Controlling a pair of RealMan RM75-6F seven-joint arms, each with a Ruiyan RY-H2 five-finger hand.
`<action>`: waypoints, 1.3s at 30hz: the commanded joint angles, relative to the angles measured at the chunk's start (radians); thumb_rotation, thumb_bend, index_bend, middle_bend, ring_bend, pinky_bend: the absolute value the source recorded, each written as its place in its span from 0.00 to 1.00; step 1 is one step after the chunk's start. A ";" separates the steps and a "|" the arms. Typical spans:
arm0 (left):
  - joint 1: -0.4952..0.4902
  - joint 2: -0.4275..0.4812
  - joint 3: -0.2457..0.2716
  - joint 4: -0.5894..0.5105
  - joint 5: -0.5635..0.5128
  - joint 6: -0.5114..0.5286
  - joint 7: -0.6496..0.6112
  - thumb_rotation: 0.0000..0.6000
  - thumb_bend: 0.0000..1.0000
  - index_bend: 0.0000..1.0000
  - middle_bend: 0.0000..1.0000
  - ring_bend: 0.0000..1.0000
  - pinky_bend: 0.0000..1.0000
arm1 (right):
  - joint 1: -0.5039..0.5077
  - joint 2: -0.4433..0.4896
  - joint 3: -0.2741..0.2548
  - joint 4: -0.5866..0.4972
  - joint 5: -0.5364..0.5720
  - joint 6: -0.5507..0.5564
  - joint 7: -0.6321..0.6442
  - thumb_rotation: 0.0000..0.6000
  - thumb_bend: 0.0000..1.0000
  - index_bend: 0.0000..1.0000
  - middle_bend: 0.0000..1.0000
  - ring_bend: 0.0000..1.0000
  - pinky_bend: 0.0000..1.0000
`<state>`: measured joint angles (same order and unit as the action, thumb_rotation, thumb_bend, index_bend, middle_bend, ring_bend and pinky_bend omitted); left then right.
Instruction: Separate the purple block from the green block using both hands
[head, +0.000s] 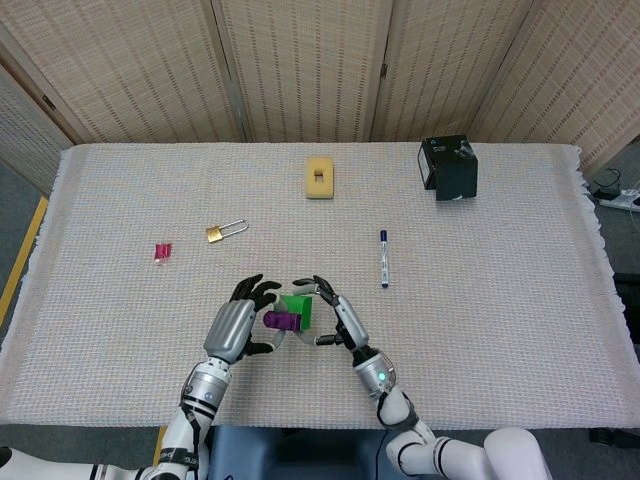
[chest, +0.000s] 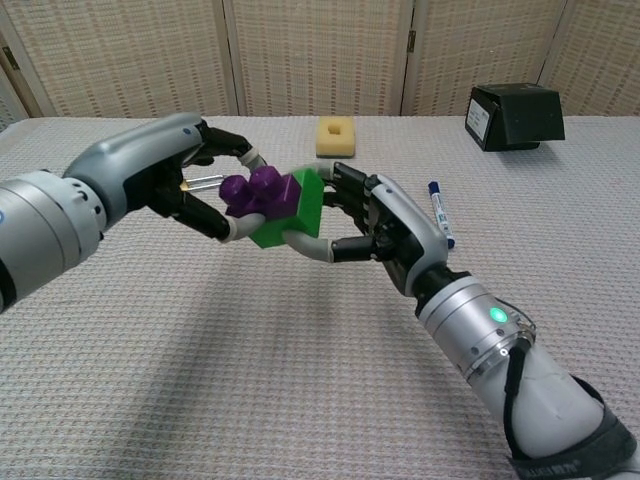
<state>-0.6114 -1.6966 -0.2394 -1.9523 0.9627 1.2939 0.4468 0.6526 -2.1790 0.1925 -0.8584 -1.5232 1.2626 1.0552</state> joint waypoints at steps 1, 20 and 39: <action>-0.001 0.001 -0.002 0.001 0.002 0.000 -0.002 1.00 0.46 0.81 0.23 0.00 0.00 | 0.000 0.012 0.001 -0.017 0.004 -0.006 -0.015 1.00 0.30 0.97 0.29 0.29 0.00; -0.013 0.023 -0.036 0.018 0.020 -0.002 -0.032 1.00 0.46 0.81 0.23 0.00 0.00 | -0.039 0.028 -0.031 0.033 0.003 0.008 -0.004 1.00 0.30 0.99 0.30 0.30 0.00; 0.016 0.082 0.020 0.190 0.049 -0.039 -0.077 1.00 0.46 0.81 0.23 0.00 0.00 | -0.094 0.392 -0.067 -0.312 -0.058 0.081 -0.659 1.00 0.30 0.99 0.30 0.27 0.00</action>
<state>-0.5989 -1.6146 -0.2357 -1.8050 1.0060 1.2693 0.3762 0.5832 -1.9271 0.1502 -1.0287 -1.5648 1.3478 0.6423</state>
